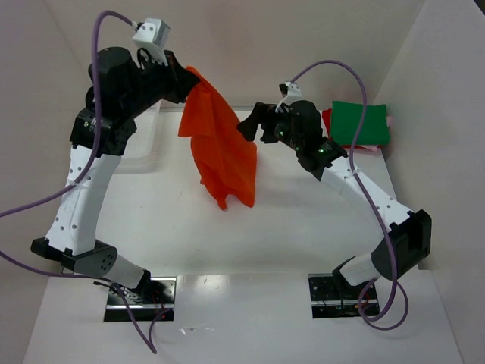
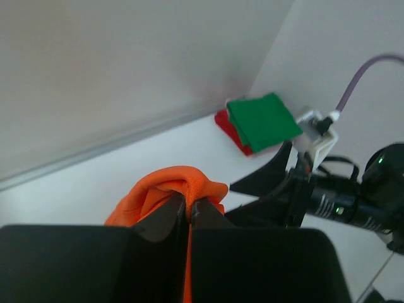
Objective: Fold and stack the t-shirts
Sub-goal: Flatten out the tshirt
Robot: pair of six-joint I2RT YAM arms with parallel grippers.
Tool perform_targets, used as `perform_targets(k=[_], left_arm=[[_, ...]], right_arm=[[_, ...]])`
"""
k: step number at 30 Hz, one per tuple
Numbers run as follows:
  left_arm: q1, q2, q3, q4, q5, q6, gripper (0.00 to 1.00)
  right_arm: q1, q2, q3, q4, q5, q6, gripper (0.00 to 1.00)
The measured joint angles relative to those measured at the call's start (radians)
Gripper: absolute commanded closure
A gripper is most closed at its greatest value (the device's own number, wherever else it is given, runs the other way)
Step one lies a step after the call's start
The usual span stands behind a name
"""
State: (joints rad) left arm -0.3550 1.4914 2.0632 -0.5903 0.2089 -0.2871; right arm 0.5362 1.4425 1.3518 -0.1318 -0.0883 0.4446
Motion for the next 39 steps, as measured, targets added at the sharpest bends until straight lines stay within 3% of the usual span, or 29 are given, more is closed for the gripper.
perform_targets(k=[9, 17, 28, 39], left_arm=[[0.0, 0.092, 0.241, 0.017, -0.092, -0.066, 1.0], [0.0, 0.219, 0.337, -0.018, -0.188, -0.122, 1.0], [0.0, 0.232, 0.338, -0.038, -0.315, -0.169, 1.0], [0.0, 0.231, 0.375, -0.038, -0.298, -0.198, 1.0]], right_arm=[[0.011, -0.068, -0.135, 0.092, -0.069, 0.043, 0.0], [0.155, -0.088, -0.149, 0.11, -0.013, 0.06, 0.0], [0.357, 0.017, 0.045, 0.086, 0.219, 0.061, 0.06], [0.374, 0.238, 0.245, 0.0, 0.436, 0.041, 0.06]])
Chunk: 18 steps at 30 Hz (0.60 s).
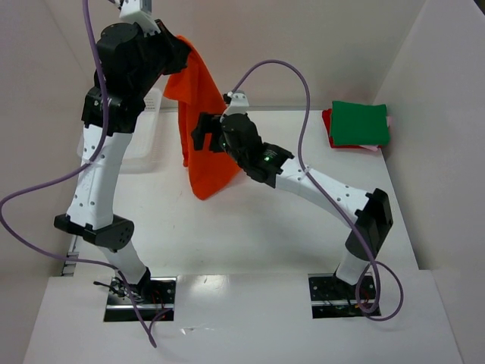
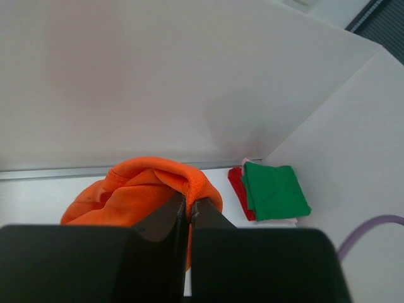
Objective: Fold and stack the t-shirts
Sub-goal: Flatten out the tshirt
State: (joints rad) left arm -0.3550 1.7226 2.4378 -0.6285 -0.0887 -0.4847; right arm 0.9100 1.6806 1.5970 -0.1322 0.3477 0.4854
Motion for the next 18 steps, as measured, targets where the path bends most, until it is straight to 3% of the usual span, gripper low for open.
perform_targets(k=[4, 7, 8, 11, 12, 15, 18], left_arm=[[0.0, -0.013, 0.006, 0.0, 0.034, -0.019, 1.0], [0.0, -0.032, 0.006, -0.001, 0.066, -0.021, 1.0], [0.0, -0.041, 0.006, -0.001, 0.077, -0.021, 1.0], [0.0, -0.08, -0.006, 0.001, 0.111, -0.021, 1.0], [0.0, -0.097, -0.016, 0.002, 0.118, -0.021, 1.0], [0.0, -0.16, -0.081, 0.019, 0.135, -0.021, 1.0], [0.0, -0.219, -0.165, 0.04, 0.145, -0.021, 1.0]], right_arm=[[0.0, 0.053, 0.052, -0.002, 0.101, -0.008, 0.12], [-0.004, 0.058, 0.052, 0.008, 0.159, -0.025, 0.3], [-0.007, 0.058, 0.052, 0.016, 0.18, -0.033, 0.43], [-0.014, 0.058, 0.052, 0.04, 0.243, -0.05, 0.63], [-0.021, 0.058, 0.052, 0.042, 0.259, -0.052, 0.76], [-0.063, 0.058, 0.052, 0.041, 0.291, -0.042, 0.93], [-0.139, 0.037, 0.019, 0.047, 0.293, -0.011, 0.97]])
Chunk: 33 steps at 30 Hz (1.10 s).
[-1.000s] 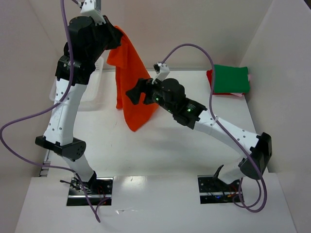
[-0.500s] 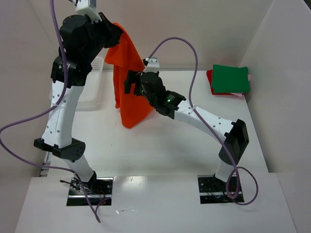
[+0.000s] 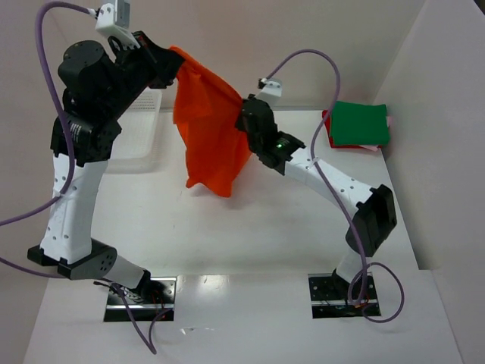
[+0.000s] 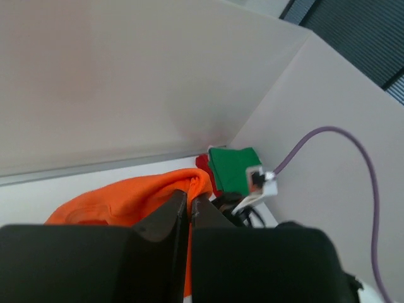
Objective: Fold and stack the t-shirts
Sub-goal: Flatten out the tshirt
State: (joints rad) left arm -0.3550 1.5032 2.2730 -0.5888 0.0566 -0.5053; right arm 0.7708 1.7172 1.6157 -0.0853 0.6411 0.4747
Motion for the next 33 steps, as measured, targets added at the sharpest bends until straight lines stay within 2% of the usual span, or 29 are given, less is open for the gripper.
perform_targets(k=[4, 8, 17, 22, 24, 25, 26, 28, 29, 32, 33], left_arm=[[-0.002, -0.032, -0.094, 0.013, 0.019, 0.0, 1.0], [-0.003, -0.031, -0.153, 0.029, 0.035, -0.001, 1.0], [-0.003, -0.033, -0.169, 0.086, 0.067, -0.02, 1.0], [-0.003, -0.031, -0.168, 0.097, 0.101, -0.022, 1.0], [-0.003, -0.023, -0.165, 0.114, 0.135, -0.021, 1.0], [-0.003, -0.012, -0.156, 0.121, 0.152, -0.021, 1.0], [-0.003, 0.002, -0.142, 0.131, 0.176, -0.019, 1.0], [-0.003, 0.035, -0.116, 0.146, 0.223, -0.017, 1.0], [-0.003, 0.053, -0.103, 0.149, 0.246, -0.014, 1.0], [0.001, 0.095, -0.092, 0.143, 0.315, 0.006, 1.0], [0.003, 0.103, -0.101, 0.144, 0.328, 0.008, 1.0]], right_arm=[[-0.103, -0.099, -0.119, 0.01, -0.016, 0.034, 0.97], [-0.152, -0.199, -0.204, 0.026, -0.061, 0.033, 0.95], [-0.153, -0.265, -0.303, 0.066, -0.166, 0.026, 0.95], [-0.151, -0.305, -0.378, 0.098, -0.313, 0.024, 0.97], [-0.137, -0.326, -0.402, 0.101, -0.373, 0.02, 0.9], [-0.122, -0.333, -0.409, 0.103, -0.394, 0.016, 0.72], [-0.096, -0.34, -0.413, 0.105, -0.413, 0.012, 0.6], [-0.037, -0.346, -0.414, 0.106, -0.449, 0.005, 0.44], [-0.011, -0.349, -0.414, 0.105, -0.463, 0.0, 0.29], [0.029, -0.375, -0.417, 0.091, -0.481, -0.006, 0.13], [0.028, -0.396, -0.424, 0.088, -0.476, -0.006, 0.11]])
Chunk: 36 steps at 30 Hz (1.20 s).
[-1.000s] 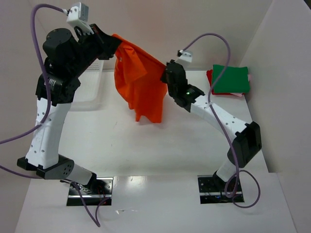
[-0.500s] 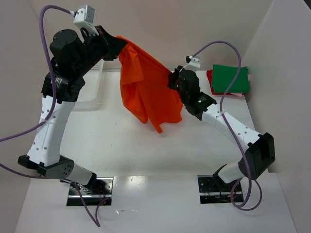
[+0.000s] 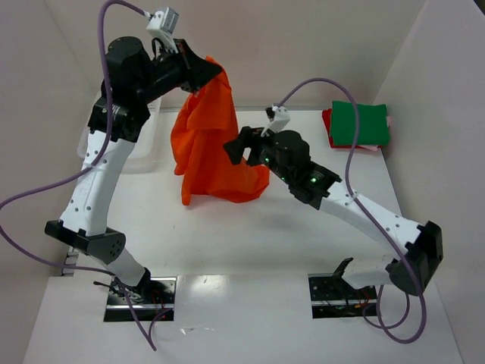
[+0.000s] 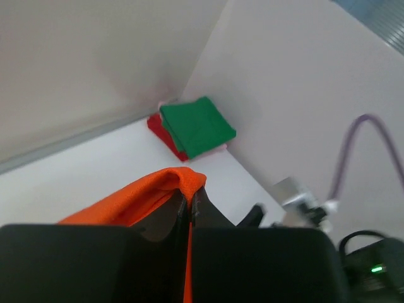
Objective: Fold and stack the t-shirts
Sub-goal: Flatten out the tshirt
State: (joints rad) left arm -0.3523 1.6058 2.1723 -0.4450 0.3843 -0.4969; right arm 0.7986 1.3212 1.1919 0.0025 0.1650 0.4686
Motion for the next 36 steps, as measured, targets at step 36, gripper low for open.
perform_targets(k=[36], left_arm=[[0.029, -0.052, -0.399, 0.169, 0.241, -0.087, 1.0]], right_arm=[[-0.01, 0.047, 0.206, -0.04, 0.075, -0.167, 0.16]])
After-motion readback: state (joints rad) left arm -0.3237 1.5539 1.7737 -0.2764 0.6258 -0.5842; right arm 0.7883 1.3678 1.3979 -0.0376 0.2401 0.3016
